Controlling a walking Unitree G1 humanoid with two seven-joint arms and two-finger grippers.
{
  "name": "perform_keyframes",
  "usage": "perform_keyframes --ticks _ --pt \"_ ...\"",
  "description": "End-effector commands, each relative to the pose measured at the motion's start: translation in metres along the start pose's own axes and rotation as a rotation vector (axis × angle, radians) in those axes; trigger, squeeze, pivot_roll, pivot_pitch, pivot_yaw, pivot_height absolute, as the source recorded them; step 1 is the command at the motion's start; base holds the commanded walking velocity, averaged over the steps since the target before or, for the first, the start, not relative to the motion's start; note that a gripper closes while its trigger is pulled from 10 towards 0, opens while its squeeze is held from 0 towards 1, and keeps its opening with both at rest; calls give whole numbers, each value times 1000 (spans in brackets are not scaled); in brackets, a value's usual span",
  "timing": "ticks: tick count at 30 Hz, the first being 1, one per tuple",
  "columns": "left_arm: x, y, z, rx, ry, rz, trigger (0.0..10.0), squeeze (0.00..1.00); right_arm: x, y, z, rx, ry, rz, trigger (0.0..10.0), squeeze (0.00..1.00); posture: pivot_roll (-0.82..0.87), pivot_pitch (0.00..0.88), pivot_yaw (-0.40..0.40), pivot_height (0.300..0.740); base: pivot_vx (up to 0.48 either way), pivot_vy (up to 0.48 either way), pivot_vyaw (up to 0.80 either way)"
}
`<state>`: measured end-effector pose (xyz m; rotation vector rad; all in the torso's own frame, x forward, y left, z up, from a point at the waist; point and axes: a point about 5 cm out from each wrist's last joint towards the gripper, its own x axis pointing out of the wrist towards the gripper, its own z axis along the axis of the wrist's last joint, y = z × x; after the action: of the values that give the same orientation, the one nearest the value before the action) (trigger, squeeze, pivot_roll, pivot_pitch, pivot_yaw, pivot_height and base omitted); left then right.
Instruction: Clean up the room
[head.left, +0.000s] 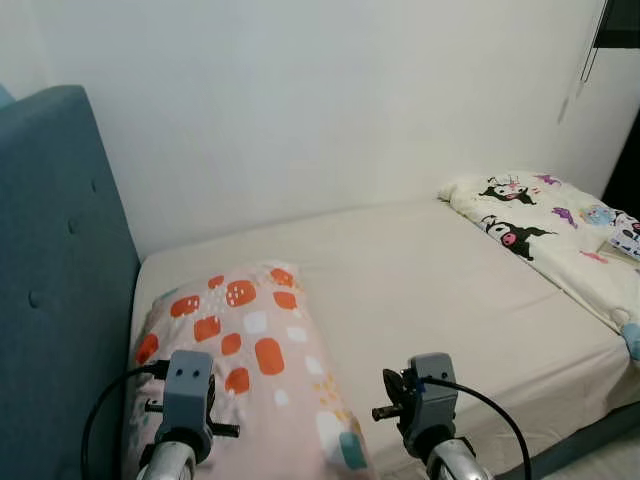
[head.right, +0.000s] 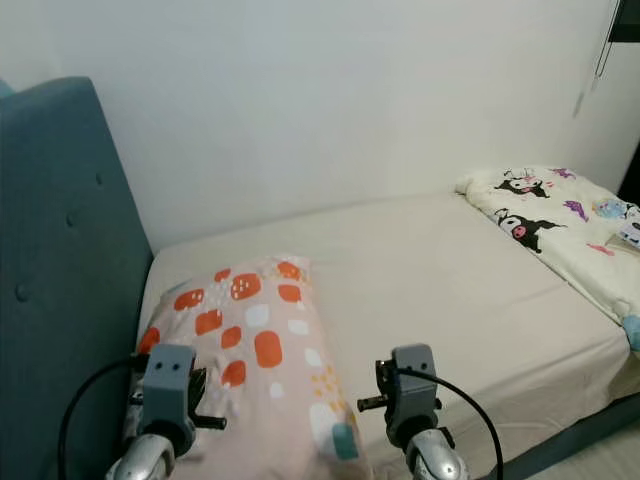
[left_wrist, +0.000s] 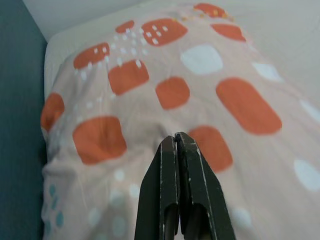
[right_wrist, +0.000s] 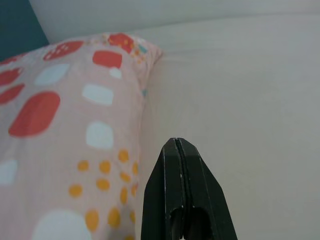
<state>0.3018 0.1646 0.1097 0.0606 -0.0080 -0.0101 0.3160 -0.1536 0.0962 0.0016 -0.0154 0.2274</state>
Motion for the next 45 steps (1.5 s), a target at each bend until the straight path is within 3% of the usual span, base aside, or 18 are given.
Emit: perform_keyframes --ticks 1,20,30,34,40,45 --pt "-2 1 1 1 -6 3 10000 0 -2 1 0 -4 8 6 10000 0 14 98 -29 651 0 0 0" --pt "-8 1 -2 -32 -5 -9 10000 0 -3 3 1 0 13 24 10000 0 14 102 -35 740 0 0 0" --pt "-11 1 -6 -48 6 -11 10000 0 -3 4 0 3 24 40 10000 0 14 105 -37 740 0 0 0" --pt "-13 3 -14 -55 40 -6 10000 0 -7 11 -14 8 92 85 10000 0 18 106 -38 740 0 0 0" --pt "-21 3 -35 -65 124 -3 10000 0 -16 12 -37 19 175 54 10000 0 22 110 -39 740 0 0 0" --pt "-29 0 -55 -22 194 -39 10000 0 -28 15 -61 55 276 42 10000 0 24 108 -38 740 0 0 0"
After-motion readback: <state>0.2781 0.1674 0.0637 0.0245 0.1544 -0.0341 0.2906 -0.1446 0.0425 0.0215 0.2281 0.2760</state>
